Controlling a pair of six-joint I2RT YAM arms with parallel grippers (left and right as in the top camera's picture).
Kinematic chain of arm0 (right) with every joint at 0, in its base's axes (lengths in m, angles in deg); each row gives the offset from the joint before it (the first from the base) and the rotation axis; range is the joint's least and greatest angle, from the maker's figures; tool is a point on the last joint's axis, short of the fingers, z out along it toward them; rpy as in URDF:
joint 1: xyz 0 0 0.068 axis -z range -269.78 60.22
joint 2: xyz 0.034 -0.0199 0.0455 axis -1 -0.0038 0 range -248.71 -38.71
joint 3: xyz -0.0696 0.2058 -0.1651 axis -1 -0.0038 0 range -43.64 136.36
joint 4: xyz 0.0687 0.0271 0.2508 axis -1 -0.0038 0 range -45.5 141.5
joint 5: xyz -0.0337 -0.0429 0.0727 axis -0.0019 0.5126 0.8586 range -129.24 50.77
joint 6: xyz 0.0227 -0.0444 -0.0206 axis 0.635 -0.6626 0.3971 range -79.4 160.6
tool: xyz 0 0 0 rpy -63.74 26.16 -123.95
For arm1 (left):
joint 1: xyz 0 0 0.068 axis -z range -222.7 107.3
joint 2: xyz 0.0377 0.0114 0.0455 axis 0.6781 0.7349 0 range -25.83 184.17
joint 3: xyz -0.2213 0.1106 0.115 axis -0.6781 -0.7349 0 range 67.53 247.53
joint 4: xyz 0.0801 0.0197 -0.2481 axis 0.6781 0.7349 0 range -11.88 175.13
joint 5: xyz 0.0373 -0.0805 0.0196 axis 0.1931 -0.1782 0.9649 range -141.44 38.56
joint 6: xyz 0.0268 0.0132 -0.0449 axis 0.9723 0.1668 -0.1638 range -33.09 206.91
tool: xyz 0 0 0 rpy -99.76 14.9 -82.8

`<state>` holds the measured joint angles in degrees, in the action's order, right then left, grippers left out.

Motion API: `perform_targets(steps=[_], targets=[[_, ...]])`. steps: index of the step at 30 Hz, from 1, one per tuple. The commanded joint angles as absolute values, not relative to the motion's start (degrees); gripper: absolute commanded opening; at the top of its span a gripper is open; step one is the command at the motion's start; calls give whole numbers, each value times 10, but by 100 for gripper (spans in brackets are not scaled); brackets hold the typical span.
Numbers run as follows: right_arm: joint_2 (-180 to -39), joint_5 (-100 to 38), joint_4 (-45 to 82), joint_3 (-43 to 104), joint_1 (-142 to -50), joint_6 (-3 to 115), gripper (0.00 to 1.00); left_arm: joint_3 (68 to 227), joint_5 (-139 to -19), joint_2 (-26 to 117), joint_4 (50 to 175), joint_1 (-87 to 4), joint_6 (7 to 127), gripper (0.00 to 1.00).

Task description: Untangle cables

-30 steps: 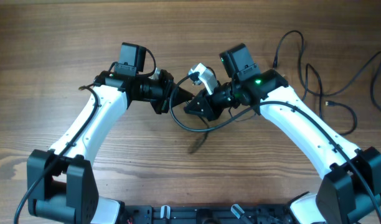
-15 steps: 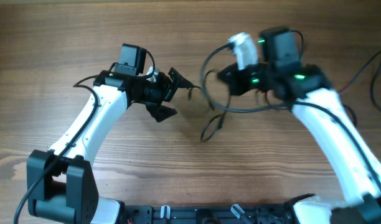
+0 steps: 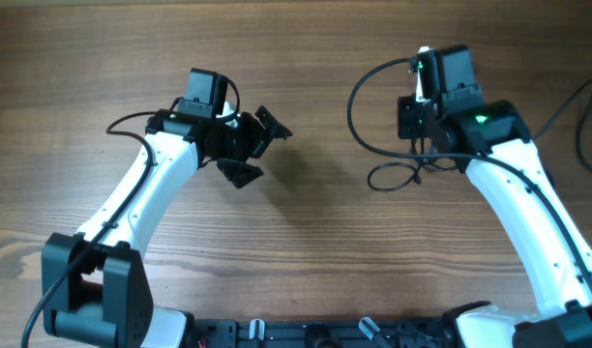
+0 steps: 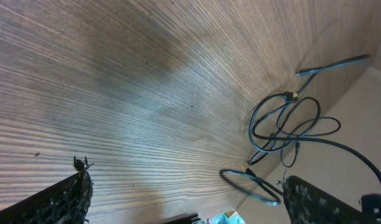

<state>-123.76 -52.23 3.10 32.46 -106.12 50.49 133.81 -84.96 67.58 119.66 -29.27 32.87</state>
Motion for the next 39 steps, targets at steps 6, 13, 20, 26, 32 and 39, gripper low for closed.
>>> perform_targets(steps=[6,13,20,26,32,39], targets=[[-1260,-638,43,316,-1041,563,16,1339,-749,670,1250,-289,341,100],[-1277,-573,43,316,-1011,567,100,1339,-675,670,1280,-289,342,100],[-1281,-541,43,316,-1011,567,100,1339,-669,670,1284,-289,342,100],[-1281,-541,43,316,-1011,567,100,1339,-666,670,1283,-289,342,100],[-1281,-541,43,316,-1011,567,100,1339,-666,670,1283,-289,342,100],[-1281,-541,43,316,-1011,567,100,1339,-666,670,1283,-289,342,100]])
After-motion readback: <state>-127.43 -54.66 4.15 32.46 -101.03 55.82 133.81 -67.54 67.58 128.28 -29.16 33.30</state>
